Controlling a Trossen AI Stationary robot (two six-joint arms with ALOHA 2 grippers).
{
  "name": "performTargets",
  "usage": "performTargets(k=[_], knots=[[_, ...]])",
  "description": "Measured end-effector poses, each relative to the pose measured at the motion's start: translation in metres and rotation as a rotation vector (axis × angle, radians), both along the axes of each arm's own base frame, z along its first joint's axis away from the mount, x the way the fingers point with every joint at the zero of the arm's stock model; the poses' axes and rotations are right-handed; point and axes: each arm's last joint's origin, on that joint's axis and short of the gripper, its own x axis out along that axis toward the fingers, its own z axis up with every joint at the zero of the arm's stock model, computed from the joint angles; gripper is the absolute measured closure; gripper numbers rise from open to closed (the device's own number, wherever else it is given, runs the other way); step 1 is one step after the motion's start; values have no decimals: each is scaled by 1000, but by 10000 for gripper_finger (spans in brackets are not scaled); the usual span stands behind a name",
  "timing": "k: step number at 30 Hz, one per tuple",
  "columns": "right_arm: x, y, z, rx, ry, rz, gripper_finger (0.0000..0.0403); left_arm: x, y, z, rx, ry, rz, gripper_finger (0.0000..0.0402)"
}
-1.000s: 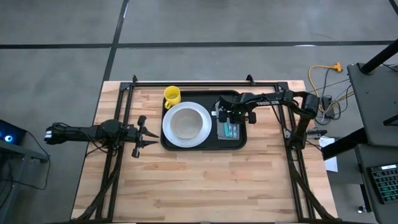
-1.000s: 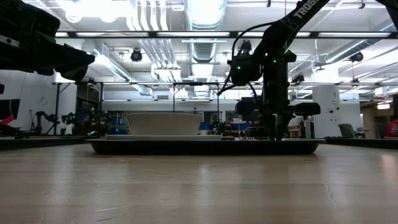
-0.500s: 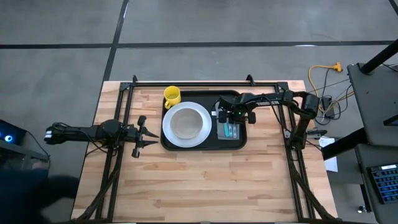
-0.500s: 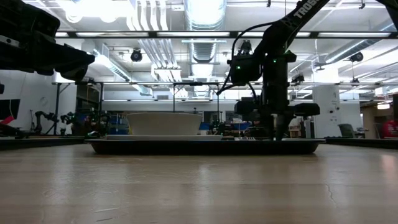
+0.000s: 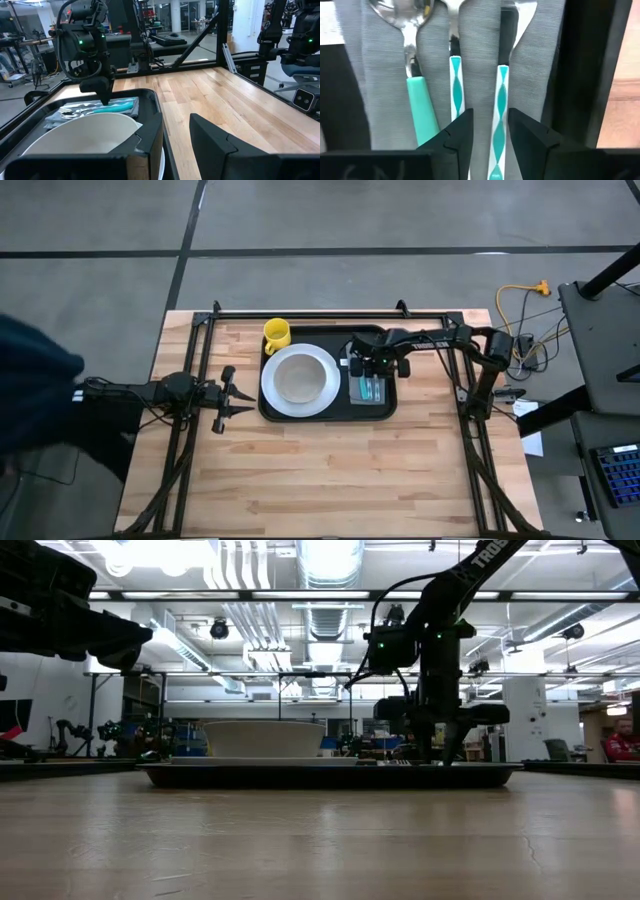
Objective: Set up tray
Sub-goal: Return to Home Position
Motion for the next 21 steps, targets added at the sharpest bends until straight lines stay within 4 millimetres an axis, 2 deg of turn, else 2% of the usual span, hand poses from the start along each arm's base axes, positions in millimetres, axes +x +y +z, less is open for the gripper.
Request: performTargets(k=[15,21], knots=[[9,-4,13,-31,-43,38,298,0,0,0,0,0,0,318],[18,-10,27,-141,-58,125,306,0,0,0,0,0,0,318]])
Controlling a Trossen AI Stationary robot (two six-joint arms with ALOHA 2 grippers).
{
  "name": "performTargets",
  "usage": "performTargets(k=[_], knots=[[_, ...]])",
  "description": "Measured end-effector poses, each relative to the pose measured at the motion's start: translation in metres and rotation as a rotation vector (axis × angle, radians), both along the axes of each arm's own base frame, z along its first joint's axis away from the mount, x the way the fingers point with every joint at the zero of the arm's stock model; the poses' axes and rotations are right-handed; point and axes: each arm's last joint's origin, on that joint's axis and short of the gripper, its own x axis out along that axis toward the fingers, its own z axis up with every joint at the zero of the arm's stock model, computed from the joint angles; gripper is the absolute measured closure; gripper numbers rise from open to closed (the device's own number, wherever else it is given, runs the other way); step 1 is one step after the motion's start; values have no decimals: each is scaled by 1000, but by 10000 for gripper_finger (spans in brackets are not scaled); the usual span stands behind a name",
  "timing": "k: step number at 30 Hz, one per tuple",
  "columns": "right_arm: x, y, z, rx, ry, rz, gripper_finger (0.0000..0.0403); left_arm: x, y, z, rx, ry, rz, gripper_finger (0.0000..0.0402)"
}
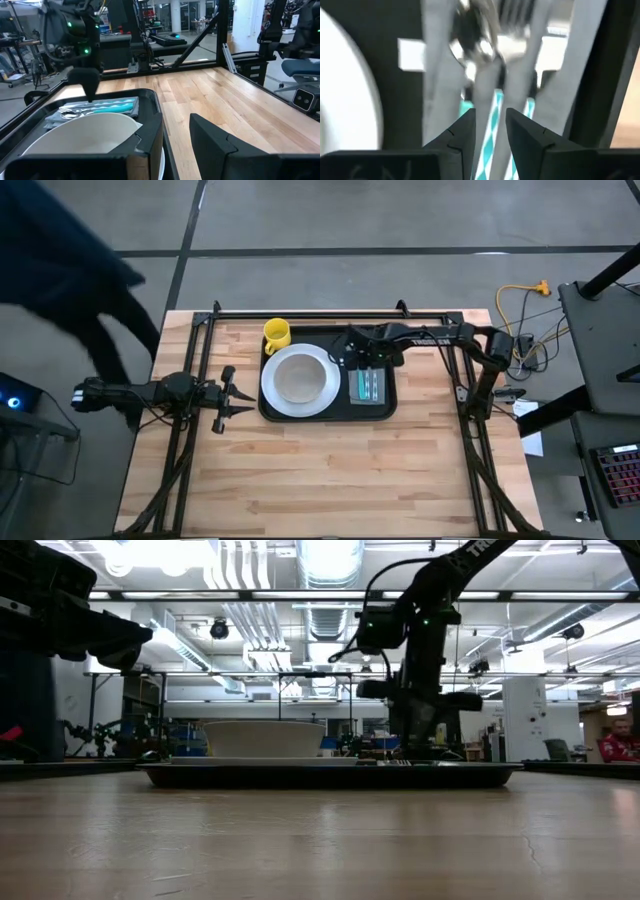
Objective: Set up tray
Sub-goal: Return to Home Position
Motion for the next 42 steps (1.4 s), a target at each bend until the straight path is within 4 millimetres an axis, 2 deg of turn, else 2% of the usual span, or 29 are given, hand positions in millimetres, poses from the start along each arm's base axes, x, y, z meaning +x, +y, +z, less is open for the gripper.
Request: performTargets(k=[11,15,18,21,27,32,36,42], knots=[[20,-6,34,-127,-82,74,320,0,0,0,0,0,0,318],[26,3,36,-152,-90,159,324,0,0,0,0,0,0,318],[35,17,36,-180,-121,313,323,0,0,0,0,0,0,318],[48,42,35,-238,-178,498,319,0,0,0,0,0,0,318],[73,116,40,-436,-346,983,313,0,0,0,0,0,0,318],[80,166,51,-572,-472,1317,313,0,0,0,0,0,0,318],[81,176,54,-539,-587,1505,318,0,0,0,0,0,0,318],[77,158,51,-591,-646,1461,321,0,0,0,0,0,0,318]])
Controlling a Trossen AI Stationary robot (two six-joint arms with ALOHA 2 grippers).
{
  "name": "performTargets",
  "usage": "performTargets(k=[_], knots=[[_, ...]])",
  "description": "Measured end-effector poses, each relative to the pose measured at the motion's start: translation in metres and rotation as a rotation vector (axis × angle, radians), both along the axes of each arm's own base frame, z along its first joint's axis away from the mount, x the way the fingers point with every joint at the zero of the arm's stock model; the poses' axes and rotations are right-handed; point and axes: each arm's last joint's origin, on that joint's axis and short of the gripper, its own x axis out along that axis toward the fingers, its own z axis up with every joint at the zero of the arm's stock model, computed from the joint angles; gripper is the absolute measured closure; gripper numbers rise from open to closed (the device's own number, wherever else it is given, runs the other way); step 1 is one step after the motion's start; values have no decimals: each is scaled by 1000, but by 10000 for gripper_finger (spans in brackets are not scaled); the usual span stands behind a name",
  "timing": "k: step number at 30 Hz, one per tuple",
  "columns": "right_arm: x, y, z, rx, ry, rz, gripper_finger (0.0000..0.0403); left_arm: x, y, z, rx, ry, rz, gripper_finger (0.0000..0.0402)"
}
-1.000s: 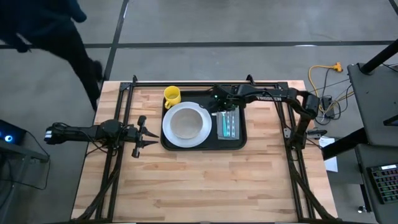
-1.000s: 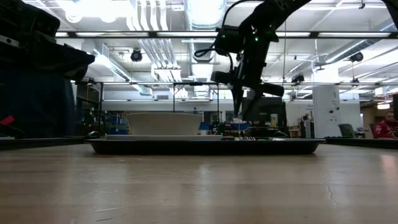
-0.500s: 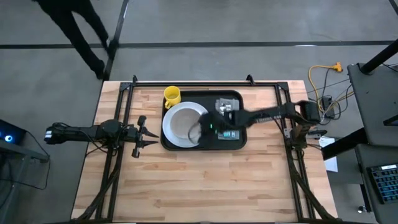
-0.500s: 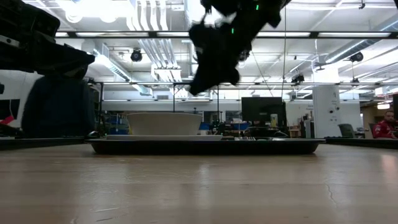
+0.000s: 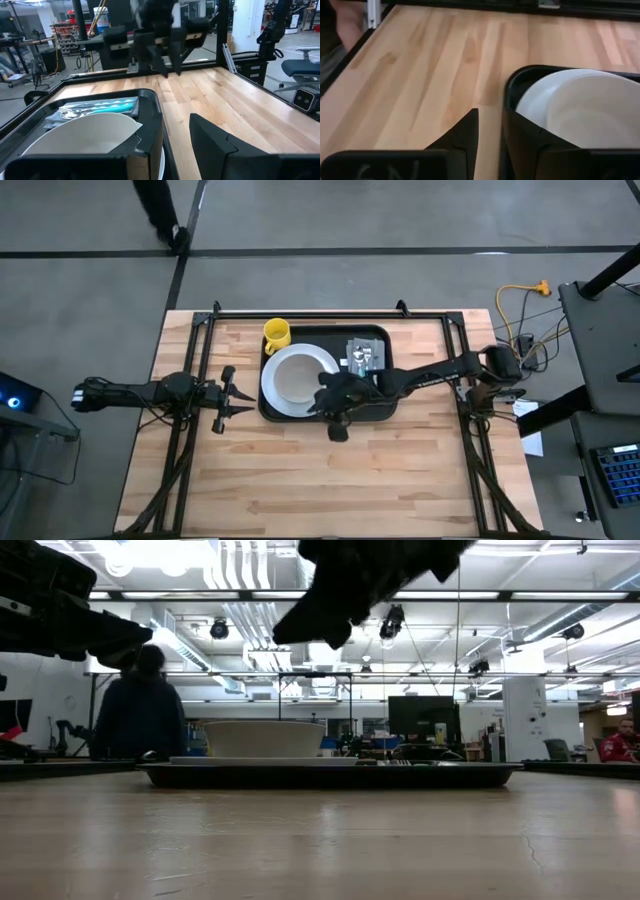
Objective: Set up tray
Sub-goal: Return to Home Position
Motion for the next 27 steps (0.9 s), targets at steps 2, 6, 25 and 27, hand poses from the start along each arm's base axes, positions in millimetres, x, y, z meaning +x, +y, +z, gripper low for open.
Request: performTargets(k=[2,6,25,27], knots=[[-7,-6,-8,-6,-31,-7,319,0,0,0,0,0,0,318],[-28,-19,-16,15,-187,-16,314,0,0,0,0,0,0,318],[-142,-22,26,55,-578,-37,332,0,0,0,0,0,0,318],[-148,-23,23,-2,-585,-18,332,0,0,0,0,0,0,318]])
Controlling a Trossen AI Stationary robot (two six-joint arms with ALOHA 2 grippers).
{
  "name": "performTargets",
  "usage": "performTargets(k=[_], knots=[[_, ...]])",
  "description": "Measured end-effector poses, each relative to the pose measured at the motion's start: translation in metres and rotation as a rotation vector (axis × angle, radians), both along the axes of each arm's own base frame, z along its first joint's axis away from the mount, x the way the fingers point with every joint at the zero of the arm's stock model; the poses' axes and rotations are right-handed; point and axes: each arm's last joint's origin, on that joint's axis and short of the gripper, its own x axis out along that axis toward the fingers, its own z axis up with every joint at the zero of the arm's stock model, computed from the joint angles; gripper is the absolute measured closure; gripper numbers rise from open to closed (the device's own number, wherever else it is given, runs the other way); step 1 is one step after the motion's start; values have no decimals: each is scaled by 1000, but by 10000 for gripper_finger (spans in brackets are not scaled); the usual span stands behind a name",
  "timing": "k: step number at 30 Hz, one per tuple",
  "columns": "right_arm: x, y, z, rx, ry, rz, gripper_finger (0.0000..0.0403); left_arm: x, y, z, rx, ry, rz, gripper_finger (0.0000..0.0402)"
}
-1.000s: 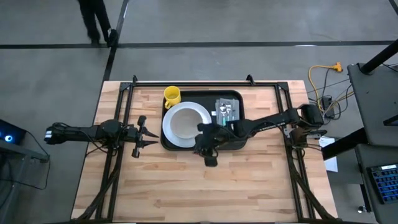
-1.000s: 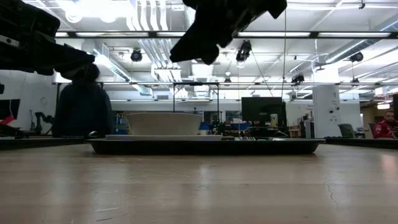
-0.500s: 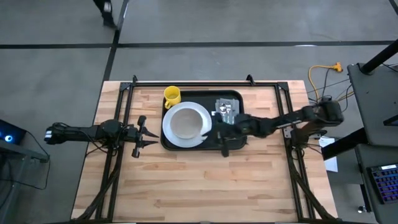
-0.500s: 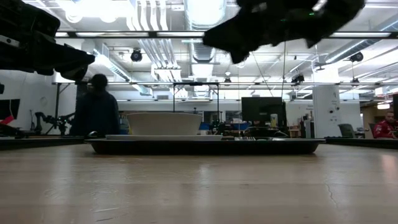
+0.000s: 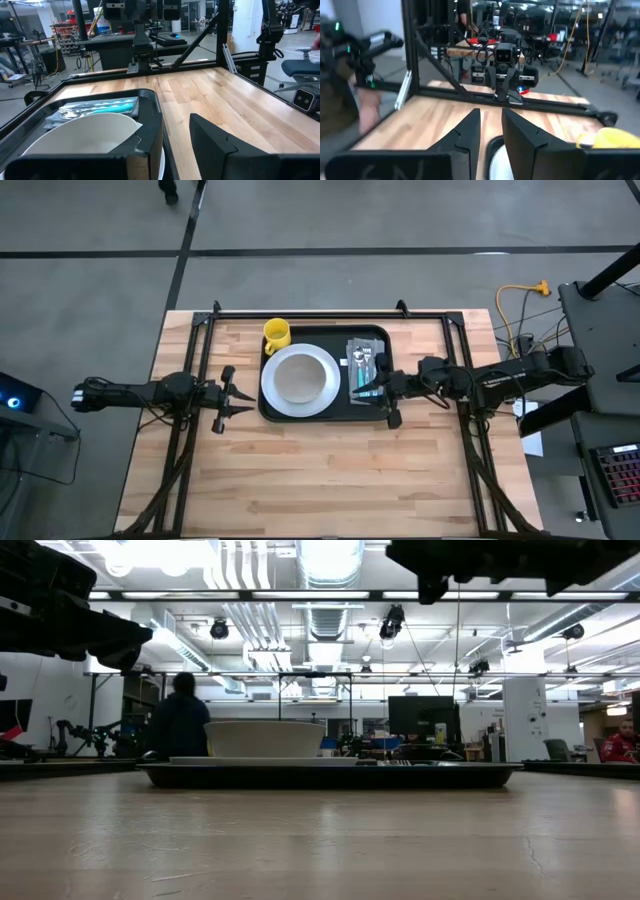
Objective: Set up tray
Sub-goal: Return to Home Position
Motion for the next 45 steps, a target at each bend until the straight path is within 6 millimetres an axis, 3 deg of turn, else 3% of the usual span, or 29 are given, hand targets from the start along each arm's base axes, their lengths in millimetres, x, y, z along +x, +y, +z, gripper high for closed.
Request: performTargets(k=[11,17,25,32,45], knots=[[-49,-3,-19,-201,-227,-24,319,0,0,0,0,1,0,318],[-82,-4,-34,-203,-286,-45,318,0,0,0,0,0,0,318],[-114,-10,-47,-127,-362,-235,332,0,0,0,0,0,0,318],[-124,-9,-53,-155,-366,-210,335,0,0,0,0,1,0,318],[-129,-9,-70,-187,-180,-195,335,0,0,0,0,0,0,318]])
